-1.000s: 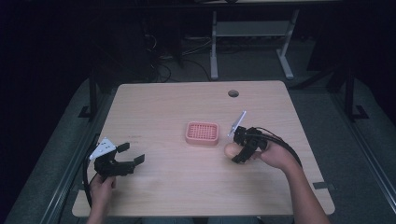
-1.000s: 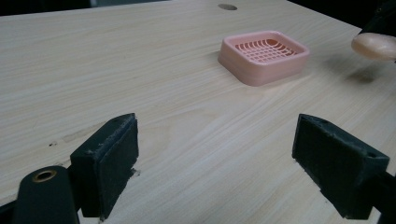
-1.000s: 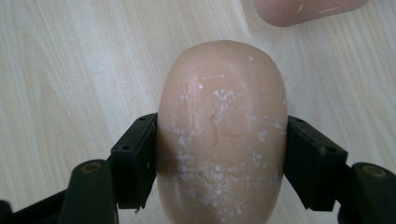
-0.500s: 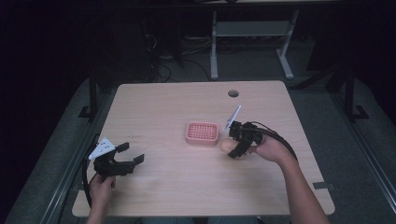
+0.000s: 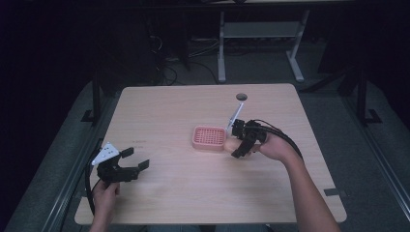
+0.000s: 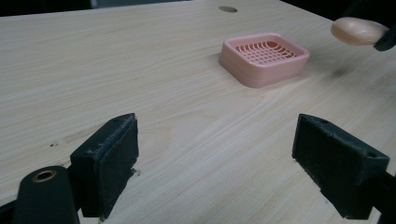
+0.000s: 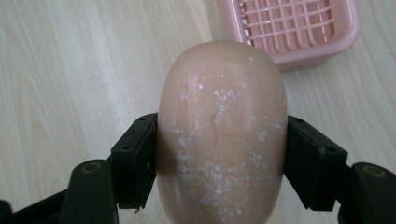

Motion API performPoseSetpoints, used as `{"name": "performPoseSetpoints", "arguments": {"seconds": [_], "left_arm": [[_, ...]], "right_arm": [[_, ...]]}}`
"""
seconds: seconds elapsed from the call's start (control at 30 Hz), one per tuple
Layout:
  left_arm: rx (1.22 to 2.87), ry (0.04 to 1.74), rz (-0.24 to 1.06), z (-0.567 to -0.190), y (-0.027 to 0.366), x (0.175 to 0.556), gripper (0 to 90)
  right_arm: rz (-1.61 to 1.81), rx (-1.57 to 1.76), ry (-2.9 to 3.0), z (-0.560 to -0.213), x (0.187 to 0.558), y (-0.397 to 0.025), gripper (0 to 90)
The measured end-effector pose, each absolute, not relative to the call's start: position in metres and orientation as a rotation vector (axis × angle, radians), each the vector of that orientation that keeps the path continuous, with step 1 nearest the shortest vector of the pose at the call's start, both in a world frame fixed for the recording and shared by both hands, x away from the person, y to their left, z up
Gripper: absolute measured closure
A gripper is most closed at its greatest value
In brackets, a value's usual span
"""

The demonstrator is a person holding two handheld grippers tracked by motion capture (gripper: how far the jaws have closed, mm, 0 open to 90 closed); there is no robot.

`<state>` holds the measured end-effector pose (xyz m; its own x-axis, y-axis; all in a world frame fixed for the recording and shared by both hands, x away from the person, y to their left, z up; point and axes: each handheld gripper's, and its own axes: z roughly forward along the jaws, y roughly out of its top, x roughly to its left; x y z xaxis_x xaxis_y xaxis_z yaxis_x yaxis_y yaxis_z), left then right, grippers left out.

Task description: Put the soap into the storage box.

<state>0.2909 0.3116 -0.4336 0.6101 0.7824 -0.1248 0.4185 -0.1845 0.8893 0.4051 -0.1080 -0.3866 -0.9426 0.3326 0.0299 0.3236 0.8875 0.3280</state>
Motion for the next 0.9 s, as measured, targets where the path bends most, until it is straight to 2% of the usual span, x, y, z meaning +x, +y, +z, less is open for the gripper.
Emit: {"name": "performPoseSetpoints", "arguments": {"seconds": [0.9], "left_arm": [[1.812, 0.973, 0.440, -0.433, 0.311, 0.290, 14.3]], "right_arm": [[0.517, 0.503, 3.043, -0.377, 0.425, -0.088, 31.9]]}}
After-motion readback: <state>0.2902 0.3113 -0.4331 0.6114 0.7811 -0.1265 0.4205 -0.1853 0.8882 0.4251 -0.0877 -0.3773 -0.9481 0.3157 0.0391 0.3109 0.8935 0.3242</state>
